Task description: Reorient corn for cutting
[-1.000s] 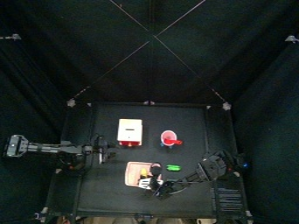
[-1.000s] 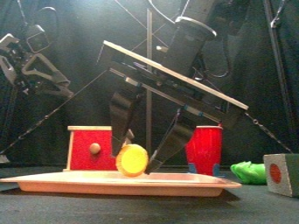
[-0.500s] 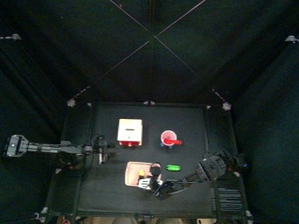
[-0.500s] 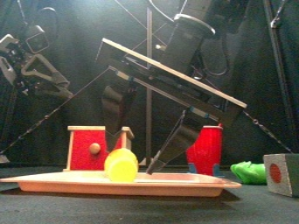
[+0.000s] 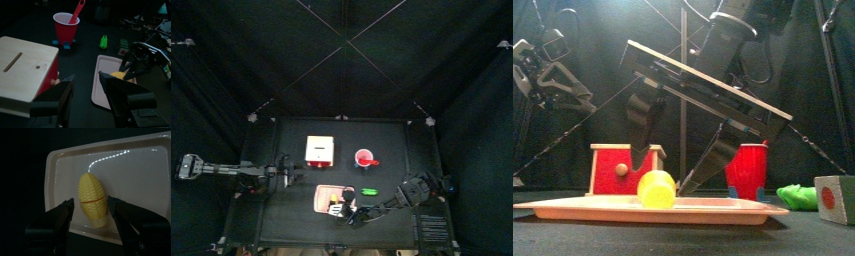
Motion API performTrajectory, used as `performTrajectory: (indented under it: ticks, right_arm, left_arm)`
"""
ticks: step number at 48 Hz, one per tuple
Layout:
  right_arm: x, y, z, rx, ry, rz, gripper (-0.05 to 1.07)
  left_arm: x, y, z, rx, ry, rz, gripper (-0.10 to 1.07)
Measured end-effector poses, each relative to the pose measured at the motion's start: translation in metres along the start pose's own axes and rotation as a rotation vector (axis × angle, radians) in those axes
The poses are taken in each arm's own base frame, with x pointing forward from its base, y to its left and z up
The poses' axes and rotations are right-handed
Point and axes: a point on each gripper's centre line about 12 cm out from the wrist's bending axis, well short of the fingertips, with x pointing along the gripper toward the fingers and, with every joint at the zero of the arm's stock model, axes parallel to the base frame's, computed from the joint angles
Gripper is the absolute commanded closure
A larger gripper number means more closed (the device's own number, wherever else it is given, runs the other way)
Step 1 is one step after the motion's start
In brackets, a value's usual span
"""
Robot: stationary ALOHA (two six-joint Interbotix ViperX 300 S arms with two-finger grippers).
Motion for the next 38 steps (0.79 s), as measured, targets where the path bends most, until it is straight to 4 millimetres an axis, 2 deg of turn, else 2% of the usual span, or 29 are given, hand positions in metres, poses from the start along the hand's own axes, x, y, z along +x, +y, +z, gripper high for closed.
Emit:
performTrajectory:
  ticks: [38]
  right_arm:
    - [-0.008,-0.003,0.013,-0.015,-0.039,-0.007,0.14]
  left_arm:
    - [0.000,0.000,0.000,0.002,0.000,0.000,0.16]
